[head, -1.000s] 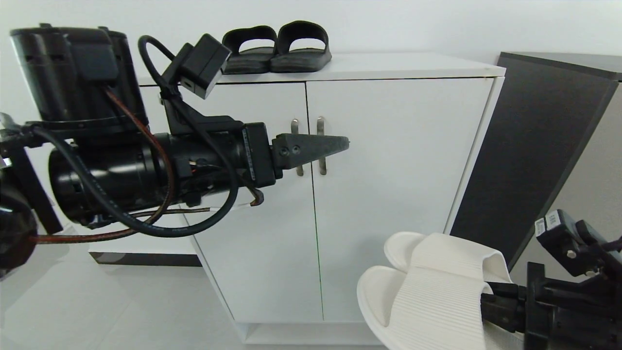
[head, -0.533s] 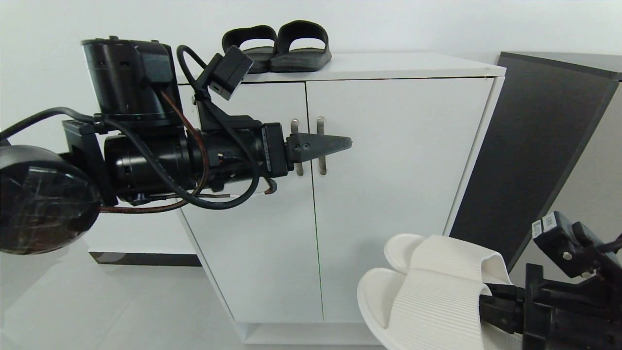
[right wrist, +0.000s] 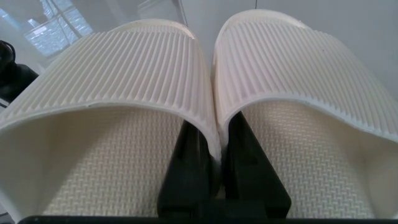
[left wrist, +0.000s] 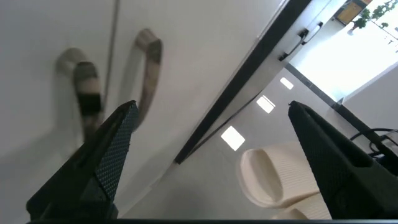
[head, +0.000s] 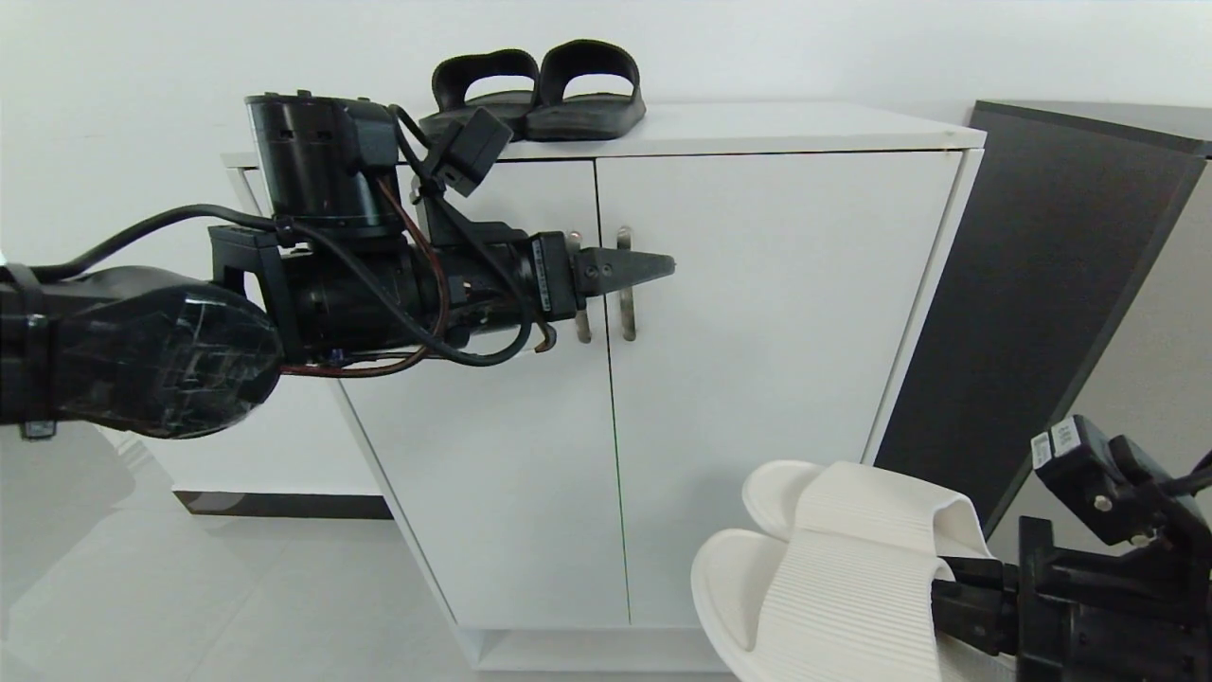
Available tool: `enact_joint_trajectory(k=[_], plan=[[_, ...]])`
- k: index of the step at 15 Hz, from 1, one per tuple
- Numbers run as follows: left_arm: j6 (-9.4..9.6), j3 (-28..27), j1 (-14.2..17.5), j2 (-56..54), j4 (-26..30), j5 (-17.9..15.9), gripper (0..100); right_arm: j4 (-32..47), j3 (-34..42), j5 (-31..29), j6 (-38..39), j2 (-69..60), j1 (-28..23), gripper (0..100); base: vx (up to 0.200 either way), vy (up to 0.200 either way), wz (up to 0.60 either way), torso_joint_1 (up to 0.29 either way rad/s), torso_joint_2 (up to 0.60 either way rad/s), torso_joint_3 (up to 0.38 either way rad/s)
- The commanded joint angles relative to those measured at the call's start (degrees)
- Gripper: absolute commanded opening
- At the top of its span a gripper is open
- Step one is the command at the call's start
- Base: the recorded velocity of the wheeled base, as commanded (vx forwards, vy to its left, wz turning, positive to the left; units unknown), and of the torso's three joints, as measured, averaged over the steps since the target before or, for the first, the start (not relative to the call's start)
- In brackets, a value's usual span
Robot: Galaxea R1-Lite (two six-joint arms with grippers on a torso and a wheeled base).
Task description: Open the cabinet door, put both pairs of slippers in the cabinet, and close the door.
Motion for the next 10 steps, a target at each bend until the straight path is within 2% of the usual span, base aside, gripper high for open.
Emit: enact_joint_trajectory(k=[1, 10], plan=[[-0.08, -0.19, 0.98, 1.28, -0.05, -0.01, 100, -0.09, 0.00, -0.08, 0.06, 0.17, 0.03, 0, 0.000, 0.000, 0.00, 0.000, 0.00, 0.000], [-0.08, -3.62, -0.87, 5.06, -0.05, -0.10, 100, -0.97, 0.96, 0.10, -0.03, -0.01, 0.03, 0, 0.000, 0.000, 0.00, 0.000, 0.00, 0.000]])
